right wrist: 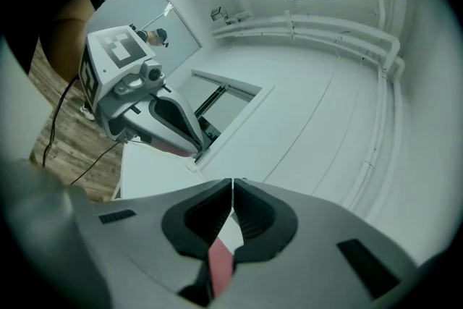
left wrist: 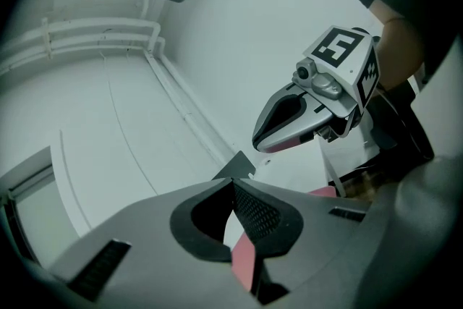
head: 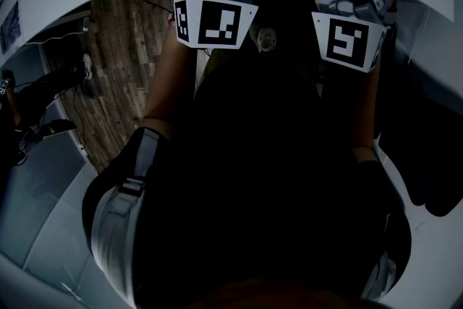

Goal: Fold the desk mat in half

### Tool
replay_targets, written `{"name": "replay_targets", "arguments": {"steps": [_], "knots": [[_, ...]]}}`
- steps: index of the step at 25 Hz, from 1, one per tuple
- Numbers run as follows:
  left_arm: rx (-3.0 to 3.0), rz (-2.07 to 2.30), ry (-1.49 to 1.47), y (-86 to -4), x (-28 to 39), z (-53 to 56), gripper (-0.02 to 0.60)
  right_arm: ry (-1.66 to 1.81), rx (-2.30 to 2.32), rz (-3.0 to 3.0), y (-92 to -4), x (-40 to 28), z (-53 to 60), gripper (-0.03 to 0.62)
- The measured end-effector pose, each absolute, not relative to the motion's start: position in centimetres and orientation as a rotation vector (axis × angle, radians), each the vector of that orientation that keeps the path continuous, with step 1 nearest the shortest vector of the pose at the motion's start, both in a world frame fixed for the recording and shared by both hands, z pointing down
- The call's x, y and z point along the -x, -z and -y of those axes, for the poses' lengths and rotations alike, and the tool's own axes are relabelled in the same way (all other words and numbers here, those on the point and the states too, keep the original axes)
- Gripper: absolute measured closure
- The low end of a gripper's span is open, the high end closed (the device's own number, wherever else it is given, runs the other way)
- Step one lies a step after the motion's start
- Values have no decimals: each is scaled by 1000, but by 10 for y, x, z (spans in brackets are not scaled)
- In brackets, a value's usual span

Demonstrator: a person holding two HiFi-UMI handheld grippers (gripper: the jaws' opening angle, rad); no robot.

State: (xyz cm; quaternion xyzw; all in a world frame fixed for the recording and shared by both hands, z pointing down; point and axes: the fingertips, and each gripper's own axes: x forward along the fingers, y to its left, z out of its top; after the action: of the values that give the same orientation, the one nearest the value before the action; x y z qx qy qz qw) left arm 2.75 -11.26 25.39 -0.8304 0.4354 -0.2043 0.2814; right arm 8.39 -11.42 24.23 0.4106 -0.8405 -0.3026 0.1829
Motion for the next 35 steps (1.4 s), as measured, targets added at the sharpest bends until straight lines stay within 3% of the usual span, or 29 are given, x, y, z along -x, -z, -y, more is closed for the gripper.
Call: {"name": "replay_targets", "arguments": {"steps": [26,31,35], "knots": [[2322,-1129,606,-303,-26,125,569,599,-911,2281,-388,-65,114,557],[2325,-1138,613,-306,-21,127,569,543,-850,2270,-413,-57,112,496],[2329,-1143,612,-307,-20,127,569,485,-823,2288,-425,-53,109,488]]}}
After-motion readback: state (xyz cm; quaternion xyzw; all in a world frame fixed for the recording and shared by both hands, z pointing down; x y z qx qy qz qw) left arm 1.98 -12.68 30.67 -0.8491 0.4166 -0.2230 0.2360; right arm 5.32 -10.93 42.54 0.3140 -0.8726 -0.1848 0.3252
